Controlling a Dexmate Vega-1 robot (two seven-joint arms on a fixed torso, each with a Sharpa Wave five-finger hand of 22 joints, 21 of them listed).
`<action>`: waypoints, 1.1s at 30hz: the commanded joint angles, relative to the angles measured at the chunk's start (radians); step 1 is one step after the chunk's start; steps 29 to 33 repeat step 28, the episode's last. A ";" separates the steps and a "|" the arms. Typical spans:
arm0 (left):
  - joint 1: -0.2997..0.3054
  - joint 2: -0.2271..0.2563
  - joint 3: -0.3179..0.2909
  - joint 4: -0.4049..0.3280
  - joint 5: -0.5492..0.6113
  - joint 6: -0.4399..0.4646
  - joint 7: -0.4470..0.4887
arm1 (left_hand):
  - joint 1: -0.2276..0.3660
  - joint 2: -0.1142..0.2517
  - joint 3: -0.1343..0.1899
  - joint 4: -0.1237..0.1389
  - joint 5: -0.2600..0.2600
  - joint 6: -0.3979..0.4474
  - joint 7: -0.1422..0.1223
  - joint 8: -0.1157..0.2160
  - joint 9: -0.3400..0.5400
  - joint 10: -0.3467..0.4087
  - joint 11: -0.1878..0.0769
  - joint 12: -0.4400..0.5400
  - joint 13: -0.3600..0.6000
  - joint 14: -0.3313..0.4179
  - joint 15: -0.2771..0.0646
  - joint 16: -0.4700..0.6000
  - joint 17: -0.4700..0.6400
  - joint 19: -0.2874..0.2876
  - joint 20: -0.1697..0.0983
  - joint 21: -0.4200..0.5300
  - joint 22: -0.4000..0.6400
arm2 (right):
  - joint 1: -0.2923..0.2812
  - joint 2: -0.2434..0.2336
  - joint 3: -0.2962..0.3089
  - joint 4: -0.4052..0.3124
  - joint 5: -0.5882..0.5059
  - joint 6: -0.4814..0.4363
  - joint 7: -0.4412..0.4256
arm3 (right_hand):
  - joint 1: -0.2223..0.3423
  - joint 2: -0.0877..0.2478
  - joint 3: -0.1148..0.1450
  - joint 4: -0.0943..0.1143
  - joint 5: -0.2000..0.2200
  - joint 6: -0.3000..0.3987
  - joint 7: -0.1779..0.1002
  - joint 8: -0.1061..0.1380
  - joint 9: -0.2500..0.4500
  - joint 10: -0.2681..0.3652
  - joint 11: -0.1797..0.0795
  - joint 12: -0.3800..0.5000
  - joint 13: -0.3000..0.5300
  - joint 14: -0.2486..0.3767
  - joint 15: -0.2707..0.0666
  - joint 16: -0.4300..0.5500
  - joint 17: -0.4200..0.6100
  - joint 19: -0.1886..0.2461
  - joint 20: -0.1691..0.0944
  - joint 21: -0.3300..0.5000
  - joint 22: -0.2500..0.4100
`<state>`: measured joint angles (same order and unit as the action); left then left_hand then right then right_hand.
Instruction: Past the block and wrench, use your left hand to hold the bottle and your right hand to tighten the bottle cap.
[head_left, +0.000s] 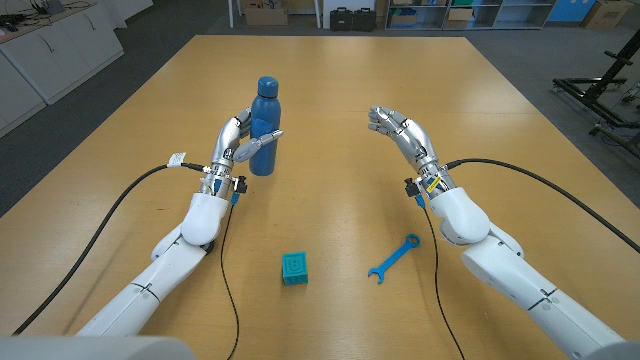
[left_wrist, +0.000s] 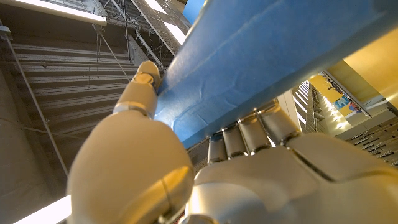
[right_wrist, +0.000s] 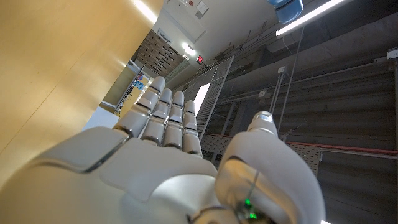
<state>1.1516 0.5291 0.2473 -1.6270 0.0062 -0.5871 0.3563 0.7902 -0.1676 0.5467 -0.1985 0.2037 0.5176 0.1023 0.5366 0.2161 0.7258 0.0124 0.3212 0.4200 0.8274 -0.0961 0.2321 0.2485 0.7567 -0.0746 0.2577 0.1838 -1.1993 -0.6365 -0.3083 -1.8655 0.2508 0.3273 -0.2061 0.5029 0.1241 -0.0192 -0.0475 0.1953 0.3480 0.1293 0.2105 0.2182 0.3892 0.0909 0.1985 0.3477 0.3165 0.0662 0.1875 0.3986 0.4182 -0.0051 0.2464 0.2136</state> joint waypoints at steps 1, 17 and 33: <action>-0.054 -0.030 0.008 0.076 -0.065 0.029 -0.036 | 0.204 0.246 0.026 0.029 0.007 0.213 -0.183 0.006 0.006 0.136 -0.128 0.004 0.005 0.003 -0.140 0.000 0.006 0.001 -0.090 -0.001 0.005 | 0.059 0.040 -0.020 0.162 0.124 0.077 0.082 | -0.008 -0.001 -0.003 0.005 0.000 0.000 -0.003 -0.001 0.001 -0.002 0.000 0.002 0.001 -0.002 0.000 0.003 0.001 -0.004 0.003 -0.003 0.003; -0.068 -0.054 0.024 0.104 -0.054 0.037 -0.026 | 0.202 0.247 0.023 0.029 0.008 0.217 -0.182 0.007 0.006 0.139 -0.128 0.002 0.008 0.006 -0.141 -0.001 0.007 0.001 -0.089 -0.002 0.005 | 0.072 0.034 -0.021 0.202 0.177 0.080 0.121 | -0.018 0.003 -0.003 0.010 -0.002 0.008 -0.008 0.001 -0.001 0.008 -0.002 0.006 -0.007 0.007 -0.001 0.010 -0.002 0.000 0.000 -0.001 0.001; -0.063 -0.051 0.024 0.105 -0.048 0.032 -0.024 | 0.201 0.249 0.022 0.028 0.008 0.217 -0.181 0.008 0.006 0.140 -0.128 0.000 0.011 0.007 -0.141 -0.002 0.007 0.001 -0.089 -0.002 0.005 | 0.086 0.037 -0.030 0.196 0.175 0.061 0.117 | -0.025 0.006 -0.002 0.013 -0.003 0.016 -0.011 0.003 -0.002 0.018 -0.001 0.011 -0.013 0.011 -0.004 0.014 -0.004 0.008 0.002 0.001 0.000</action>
